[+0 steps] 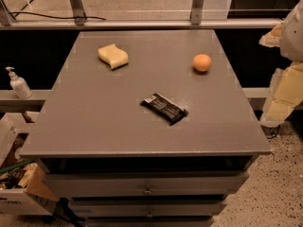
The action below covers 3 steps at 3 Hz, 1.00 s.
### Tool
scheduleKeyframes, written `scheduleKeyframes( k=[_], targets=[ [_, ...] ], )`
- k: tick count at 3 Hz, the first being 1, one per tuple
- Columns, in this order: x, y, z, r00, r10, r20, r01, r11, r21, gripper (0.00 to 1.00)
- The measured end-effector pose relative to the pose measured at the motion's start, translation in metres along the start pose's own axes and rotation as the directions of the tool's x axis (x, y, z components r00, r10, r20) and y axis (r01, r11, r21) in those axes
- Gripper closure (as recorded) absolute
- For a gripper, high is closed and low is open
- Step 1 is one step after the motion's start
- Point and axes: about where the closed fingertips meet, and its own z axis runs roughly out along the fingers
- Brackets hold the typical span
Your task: Move rxbar chocolate near orange
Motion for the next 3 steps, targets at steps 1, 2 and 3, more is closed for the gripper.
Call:
scheduleKeyframes(
  k=[1,2,3],
  targets=[
    [0.0,0.0,0.0,1.0,0.0,0.0,0.0,1.0,0.0,0.0],
    [-0.016,-0.006,0.018,0.999,-0.021,0.025,0.021,0.9997,-0.012,0.0],
    [-0.045,-0.008,0.049,0.997,-0.067,0.04,0.068,0.9973,-0.027,0.0]
  ],
)
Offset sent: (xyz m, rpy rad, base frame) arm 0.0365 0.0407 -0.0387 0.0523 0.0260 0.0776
